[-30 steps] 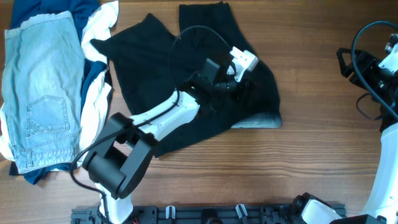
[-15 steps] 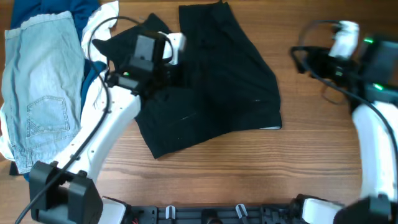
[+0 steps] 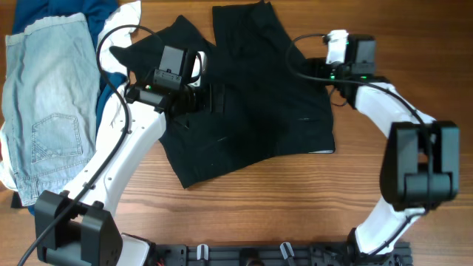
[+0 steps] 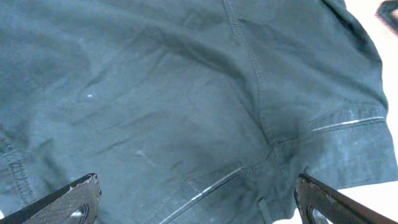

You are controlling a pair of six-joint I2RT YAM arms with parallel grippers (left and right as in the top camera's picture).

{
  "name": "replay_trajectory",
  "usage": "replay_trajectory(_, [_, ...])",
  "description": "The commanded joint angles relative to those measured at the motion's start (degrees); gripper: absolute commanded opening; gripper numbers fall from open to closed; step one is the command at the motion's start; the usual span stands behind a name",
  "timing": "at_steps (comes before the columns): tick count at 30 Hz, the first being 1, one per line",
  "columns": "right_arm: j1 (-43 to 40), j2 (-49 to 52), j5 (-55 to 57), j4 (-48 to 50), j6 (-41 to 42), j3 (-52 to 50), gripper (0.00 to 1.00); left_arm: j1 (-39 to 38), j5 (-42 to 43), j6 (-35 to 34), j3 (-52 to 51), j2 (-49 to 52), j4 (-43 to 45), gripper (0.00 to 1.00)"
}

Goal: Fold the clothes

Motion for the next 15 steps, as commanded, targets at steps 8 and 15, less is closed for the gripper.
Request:
replay_trajectory(8, [2.29,8.70,12.26,2.58,-3.52,2.69,0.51,0.02,-2.16,0.72,-0.33,0.74,-0.22,1.00])
replay_trajectory(15, [2.10,8.96,13.03,1.62,0.94,2.69,0.12,0.02,-2.16,0.72,-0.33,0.76,-0.28,1.00])
